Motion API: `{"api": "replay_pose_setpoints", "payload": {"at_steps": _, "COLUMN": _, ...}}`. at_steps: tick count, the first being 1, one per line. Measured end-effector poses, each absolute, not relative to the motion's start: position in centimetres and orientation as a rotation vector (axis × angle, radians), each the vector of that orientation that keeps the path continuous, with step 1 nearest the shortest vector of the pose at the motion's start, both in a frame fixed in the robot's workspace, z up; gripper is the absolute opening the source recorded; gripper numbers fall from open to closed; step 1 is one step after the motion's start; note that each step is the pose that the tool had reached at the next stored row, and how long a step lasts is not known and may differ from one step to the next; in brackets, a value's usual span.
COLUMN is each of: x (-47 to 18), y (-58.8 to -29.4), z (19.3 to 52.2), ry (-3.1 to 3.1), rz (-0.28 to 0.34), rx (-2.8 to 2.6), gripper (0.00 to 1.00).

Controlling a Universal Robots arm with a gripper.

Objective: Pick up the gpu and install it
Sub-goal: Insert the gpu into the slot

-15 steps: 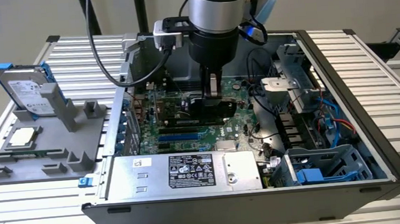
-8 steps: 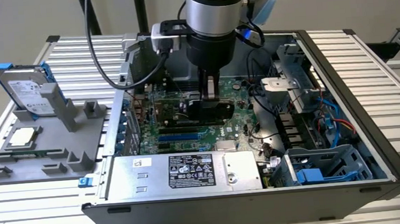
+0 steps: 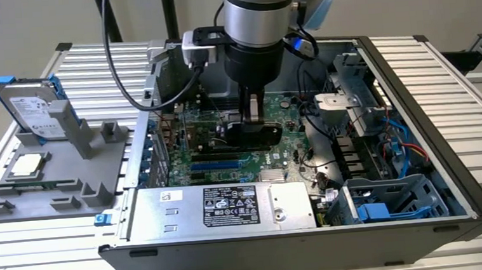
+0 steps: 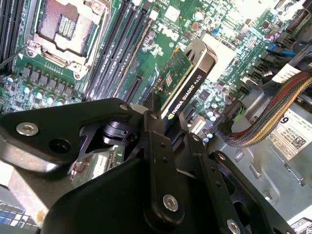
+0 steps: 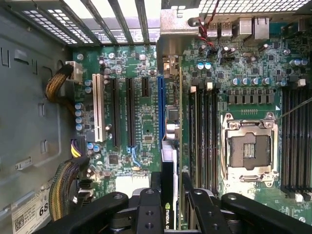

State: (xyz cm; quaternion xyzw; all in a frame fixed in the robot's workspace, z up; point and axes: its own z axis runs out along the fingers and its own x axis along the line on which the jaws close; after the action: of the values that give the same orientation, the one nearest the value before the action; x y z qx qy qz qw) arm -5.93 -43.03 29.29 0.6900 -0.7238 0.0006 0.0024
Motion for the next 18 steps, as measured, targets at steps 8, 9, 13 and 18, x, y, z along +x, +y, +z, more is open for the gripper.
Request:
{"api": "replay_pose_setpoints", "payload": {"at_steps": 8, "x": -5.94, "y": -43.22, "z": 28.91, "ry": -2.27, "rz": 0.0, "rx": 2.164, "gripper": 0.0}}
{"api": "replay_pose_setpoints", "payload": {"at_steps": 9, "x": -5.94, "y": -43.23, "z": 28.86, "ry": -2.27, "rz": 0.0, "rx": 2.164, "gripper": 0.0}}
{"api": "replay_pose_setpoints", "payload": {"at_steps": 13, "x": -5.94, "y": -43.24, "z": 28.84, "ry": -2.269, "rz": 0.0, "rx": 2.163, "gripper": 0.0}}
{"api": "replay_pose_setpoints", "payload": {"at_steps": 18, "x": -5.94, "y": -43.25, "z": 28.79, "ry": -2.269, "rz": -0.001, "rx": 2.163, "gripper": 0.0}}
